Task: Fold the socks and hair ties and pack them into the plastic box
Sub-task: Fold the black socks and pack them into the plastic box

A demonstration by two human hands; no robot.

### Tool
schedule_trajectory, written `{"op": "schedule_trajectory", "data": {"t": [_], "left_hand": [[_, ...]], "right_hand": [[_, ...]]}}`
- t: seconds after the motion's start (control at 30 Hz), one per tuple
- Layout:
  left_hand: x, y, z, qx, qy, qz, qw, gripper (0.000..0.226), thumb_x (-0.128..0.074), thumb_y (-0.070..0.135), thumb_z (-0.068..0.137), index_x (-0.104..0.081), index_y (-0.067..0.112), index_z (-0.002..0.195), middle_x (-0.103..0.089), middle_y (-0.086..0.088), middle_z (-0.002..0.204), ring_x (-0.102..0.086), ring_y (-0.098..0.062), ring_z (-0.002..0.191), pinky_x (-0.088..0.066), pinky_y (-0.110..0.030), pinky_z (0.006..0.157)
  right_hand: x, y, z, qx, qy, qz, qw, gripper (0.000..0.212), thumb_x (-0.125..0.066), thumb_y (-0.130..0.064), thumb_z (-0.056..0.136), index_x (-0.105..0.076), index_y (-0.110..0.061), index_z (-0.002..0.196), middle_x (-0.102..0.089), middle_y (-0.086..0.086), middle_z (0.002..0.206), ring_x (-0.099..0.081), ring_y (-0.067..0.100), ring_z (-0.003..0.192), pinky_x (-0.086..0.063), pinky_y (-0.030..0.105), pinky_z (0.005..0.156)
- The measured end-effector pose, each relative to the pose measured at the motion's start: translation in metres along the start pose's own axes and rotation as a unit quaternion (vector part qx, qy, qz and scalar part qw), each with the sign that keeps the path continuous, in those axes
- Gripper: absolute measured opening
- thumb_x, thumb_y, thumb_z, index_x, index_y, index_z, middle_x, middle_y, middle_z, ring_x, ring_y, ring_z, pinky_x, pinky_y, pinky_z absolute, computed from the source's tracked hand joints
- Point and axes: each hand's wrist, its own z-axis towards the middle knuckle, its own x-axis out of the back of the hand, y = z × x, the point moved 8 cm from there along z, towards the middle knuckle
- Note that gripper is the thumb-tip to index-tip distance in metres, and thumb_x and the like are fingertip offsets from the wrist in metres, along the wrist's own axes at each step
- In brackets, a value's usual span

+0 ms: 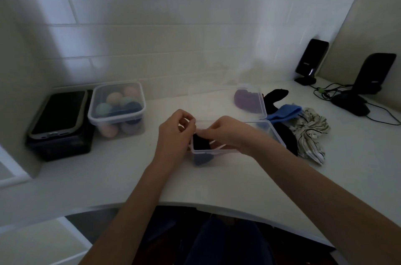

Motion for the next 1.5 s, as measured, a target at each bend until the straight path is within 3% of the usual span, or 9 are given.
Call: {"op": "schedule_trajectory", "data": {"t": [0.3, 0.6, 0.8, 0.93, 1.03, 1.1, 1.2, 1.37, 1.5], "left_hand": [[0.001, 0.0, -0.001, -0.001, 0.006, 0.001, 1.0, 0.012, -0.059, 0.013, 0.084, -0.056, 0.022, 0.077, -0.055, 0.005, 0.065, -0.052, -0.004, 0.049, -0.036, -0.008, 0.038], [0.001, -0.002, -0.001, 0.009, -0.005, -0.009, 1.0, 0.022, -0.059, 0.016, 0.083, -0.052, 0.032, 0.07, -0.055, 0.005, 0.064, -0.05, -0.007, 0.049, -0.04, -0.012, 0.038], [0.0, -0.001, -0.001, 0.009, -0.005, -0.021, 1.0, 0.022, -0.059, 0.015, 0.084, -0.052, 0.031, 0.071, -0.056, 0.006, 0.064, -0.052, 0.002, 0.049, -0.037, -0.008, 0.038], [0.001, -0.002, -0.001, 0.012, -0.004, -0.02, 1.0, 0.019, -0.06, 0.014, 0.083, -0.055, 0.028, 0.072, -0.057, 0.005, 0.064, -0.053, 0.001, 0.047, -0.04, -0.011, 0.037], [0.001, -0.006, -0.001, 0.022, -0.006, -0.033, 0.999, 0.014, -0.06, 0.013, 0.083, -0.058, 0.024, 0.075, -0.057, 0.004, 0.064, -0.053, 0.001, 0.044, -0.042, -0.014, 0.036], [0.002, -0.007, -0.001, 0.021, -0.004, -0.028, 0.999, 0.012, -0.06, 0.013, 0.084, -0.059, 0.023, 0.076, -0.057, 0.004, 0.064, -0.052, 0.001, 0.044, -0.042, -0.014, 0.036], [0.002, -0.006, -0.001, 0.019, -0.002, -0.02, 1.0, 0.01, -0.06, 0.012, 0.084, -0.06, 0.02, 0.077, -0.056, 0.005, 0.062, -0.051, 0.002, 0.043, -0.044, -0.015, 0.036], [0.004, -0.005, -0.003, 0.013, 0.003, -0.011, 1.0, 0.009, -0.06, 0.011, 0.084, -0.062, 0.019, 0.08, -0.057, 0.005, 0.064, -0.049, 0.001, 0.046, -0.043, -0.013, 0.038], [0.008, -0.006, -0.002, 0.019, 0.021, -0.013, 1.0, 0.007, -0.062, 0.009, 0.083, -0.065, 0.016, 0.081, -0.06, 0.003, 0.063, -0.051, 0.001, 0.044, -0.04, -0.011, 0.039]], "right_hand": [[0.005, -0.023, -0.009, 0.121, 0.122, -0.173, 0.97, 0.03, -0.077, -0.02, 0.072, -0.053, -0.014, 0.09, -0.067, 0.012, 0.092, -0.063, 0.026, 0.083, -0.049, 0.033, 0.069], [-0.005, -0.021, -0.008, 0.142, -0.06, -0.262, 0.953, 0.031, -0.069, -0.029, 0.081, -0.069, -0.023, 0.111, -0.064, -0.005, 0.077, -0.059, 0.011, 0.062, -0.047, 0.022, 0.057], [-0.005, -0.022, 0.005, 0.143, -0.008, -0.318, 0.937, 0.024, -0.071, -0.041, 0.075, -0.069, -0.035, 0.098, -0.058, -0.006, 0.084, -0.055, 0.017, 0.079, -0.049, 0.033, 0.075], [0.004, -0.024, -0.006, 0.184, -0.024, -0.271, 0.945, 0.026, -0.072, -0.043, 0.075, -0.072, -0.033, 0.1, -0.052, -0.02, 0.054, -0.05, 0.001, 0.054, -0.036, 0.018, 0.053], [0.031, -0.03, -0.017, 0.228, 0.038, -0.168, 0.958, 0.02, -0.066, -0.035, 0.084, -0.073, -0.02, 0.095, -0.048, -0.031, 0.038, -0.046, -0.01, 0.04, -0.033, 0.007, 0.04], [0.052, -0.028, -0.023, 0.241, 0.094, -0.107, 0.96, 0.019, -0.06, -0.031, 0.089, -0.074, -0.018, 0.091, -0.049, -0.015, 0.038, -0.041, 0.001, 0.037, -0.029, 0.009, 0.039], [0.085, -0.015, -0.033, 0.245, 0.185, -0.038, 0.951, 0.019, -0.057, -0.027, 0.09, -0.073, -0.019, 0.086, -0.045, -0.003, 0.049, -0.033, 0.006, 0.04, -0.027, 0.014, 0.041], [0.142, 0.04, -0.048, 0.18, 0.395, -0.025, 0.9, 0.017, -0.052, -0.024, 0.091, -0.067, -0.017, 0.091, -0.065, 0.002, 0.074, -0.053, 0.008, 0.057, -0.039, 0.022, 0.052], [0.15, 0.092, -0.035, 0.07, 0.342, -0.109, 0.931, 0.017, -0.057, -0.012, 0.088, -0.063, -0.013, 0.104, -0.066, 0.013, 0.092, -0.055, 0.014, 0.067, -0.043, 0.026, 0.059]]}}
